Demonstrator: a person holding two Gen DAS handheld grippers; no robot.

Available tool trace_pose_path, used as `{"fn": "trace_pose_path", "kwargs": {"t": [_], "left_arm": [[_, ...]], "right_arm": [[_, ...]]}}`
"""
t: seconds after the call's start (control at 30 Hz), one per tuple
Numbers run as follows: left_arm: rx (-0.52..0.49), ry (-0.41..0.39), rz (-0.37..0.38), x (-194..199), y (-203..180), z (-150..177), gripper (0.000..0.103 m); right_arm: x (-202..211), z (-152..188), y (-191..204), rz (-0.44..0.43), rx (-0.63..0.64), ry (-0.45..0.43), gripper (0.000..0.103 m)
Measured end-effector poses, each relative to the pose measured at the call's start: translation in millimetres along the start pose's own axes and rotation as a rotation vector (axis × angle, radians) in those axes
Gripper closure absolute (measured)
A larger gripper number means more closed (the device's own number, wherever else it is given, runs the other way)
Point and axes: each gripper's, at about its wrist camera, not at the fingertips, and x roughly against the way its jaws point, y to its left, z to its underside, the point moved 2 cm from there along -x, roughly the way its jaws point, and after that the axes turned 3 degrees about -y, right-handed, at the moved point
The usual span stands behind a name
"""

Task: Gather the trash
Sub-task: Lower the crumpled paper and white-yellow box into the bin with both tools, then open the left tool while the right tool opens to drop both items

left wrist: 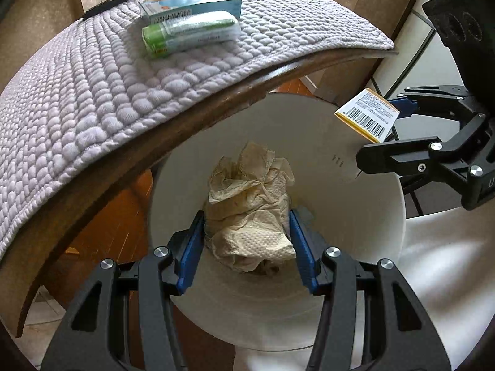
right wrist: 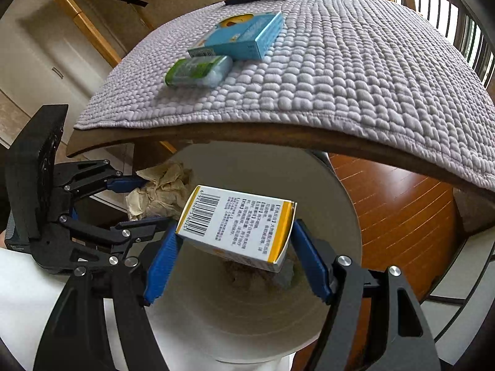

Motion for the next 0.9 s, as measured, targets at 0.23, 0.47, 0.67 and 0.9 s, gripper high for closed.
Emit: {"fn": "trace_pose_path", "kwargs": {"t": [0.23, 0.47, 0.67, 0.9], "left_arm": [[0.001, 0.011, -0.007, -10, -5, 0, 0.049], [0.006, 0.023, -0.011, -24, -13, 0, 0.049], [0.010, 0.031, -0.017, -34, -22, 4, 0.048], [0.019, 0.030, -0.021, -29, -6, 15, 0.041]], "right_arm": [[-13, 9, -2, 0.013, -0.006, 0.016, 0.032], [-26, 16, -3, 0.026, -0.016, 0.031, 0.032], [-35, 27, -1, 0.038, -0.020, 0.039, 0.032], [-40, 34, -11, 0.040, -0.034, 0.043, 0.031]]}}
